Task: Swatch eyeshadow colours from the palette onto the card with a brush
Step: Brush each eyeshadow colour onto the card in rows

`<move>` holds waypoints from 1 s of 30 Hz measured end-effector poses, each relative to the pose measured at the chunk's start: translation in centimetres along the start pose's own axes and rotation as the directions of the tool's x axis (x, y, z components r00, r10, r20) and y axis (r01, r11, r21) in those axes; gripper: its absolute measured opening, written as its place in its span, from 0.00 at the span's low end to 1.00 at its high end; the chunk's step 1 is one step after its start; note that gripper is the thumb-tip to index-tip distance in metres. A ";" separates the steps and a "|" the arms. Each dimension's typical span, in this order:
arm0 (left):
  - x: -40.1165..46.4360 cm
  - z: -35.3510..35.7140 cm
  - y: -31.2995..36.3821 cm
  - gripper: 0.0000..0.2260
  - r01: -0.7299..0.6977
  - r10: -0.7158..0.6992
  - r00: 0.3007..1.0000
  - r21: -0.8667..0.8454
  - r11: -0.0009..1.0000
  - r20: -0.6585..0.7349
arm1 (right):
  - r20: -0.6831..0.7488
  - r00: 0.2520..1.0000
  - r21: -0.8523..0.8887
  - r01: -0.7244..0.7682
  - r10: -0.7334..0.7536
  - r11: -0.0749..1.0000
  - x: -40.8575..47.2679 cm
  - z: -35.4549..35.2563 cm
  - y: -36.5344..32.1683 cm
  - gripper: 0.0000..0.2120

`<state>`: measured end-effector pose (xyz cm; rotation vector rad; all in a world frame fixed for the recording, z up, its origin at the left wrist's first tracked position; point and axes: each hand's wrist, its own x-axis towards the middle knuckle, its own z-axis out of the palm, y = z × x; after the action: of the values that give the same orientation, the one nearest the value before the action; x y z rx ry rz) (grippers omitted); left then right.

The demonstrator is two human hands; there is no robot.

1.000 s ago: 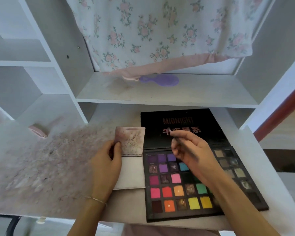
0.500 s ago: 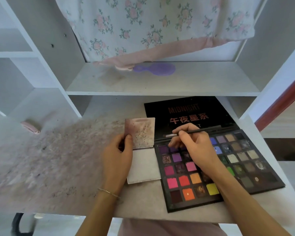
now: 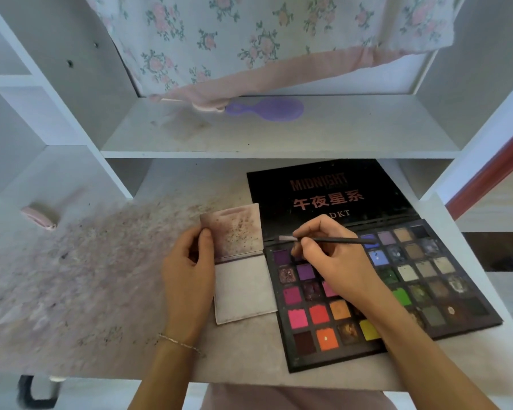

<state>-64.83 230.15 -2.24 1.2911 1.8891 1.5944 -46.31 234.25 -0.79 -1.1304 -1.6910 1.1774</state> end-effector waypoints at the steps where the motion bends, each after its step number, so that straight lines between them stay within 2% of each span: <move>1: 0.0 0.0 0.0 0.13 -0.002 0.002 1.000 -0.005 1.000 0.002 | -0.004 1.000 -0.011 0.003 -0.003 1.000 0.0 0.0 0.0 0.09; 6: 0.0 -0.1 0.0 0.09 0.009 -0.009 1.000 -0.027 1.000 -0.003 | -0.032 0.999 -0.072 -0.006 0.004 0.997 0.0 0.2 0.3 0.09; 12: 0.0 -0.1 0.1 0.14 0.008 -0.009 1.000 -0.048 0.999 -0.013 | -0.023 0.999 -0.146 0.019 -0.022 0.989 -0.1 0.2 0.1 0.07; 15: 0.0 -0.1 -0.1 0.10 0.010 -0.010 1.000 -0.052 0.999 -0.012 | 0.001 1.000 -0.206 0.016 -0.017 0.978 0.0 0.3 0.2 0.06; 24: 0.1 -0.1 -0.3 0.09 0.018 -0.018 1.000 -0.040 0.999 -0.006 | 0.011 1.000 -0.211 0.025 -0.023 0.977 0.1 0.4 0.3 0.06; 30: 0.0 -0.3 0.0 0.13 0.021 -0.021 1.000 -0.071 0.997 0.011 | 0.017 1.000 -0.214 0.022 -0.018 0.977 0.1 0.4 0.1 0.06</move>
<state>-65.11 229.99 -2.15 1.2438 1.8169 1.6255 -46.63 234.23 -1.00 -1.2328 -1.8705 1.0111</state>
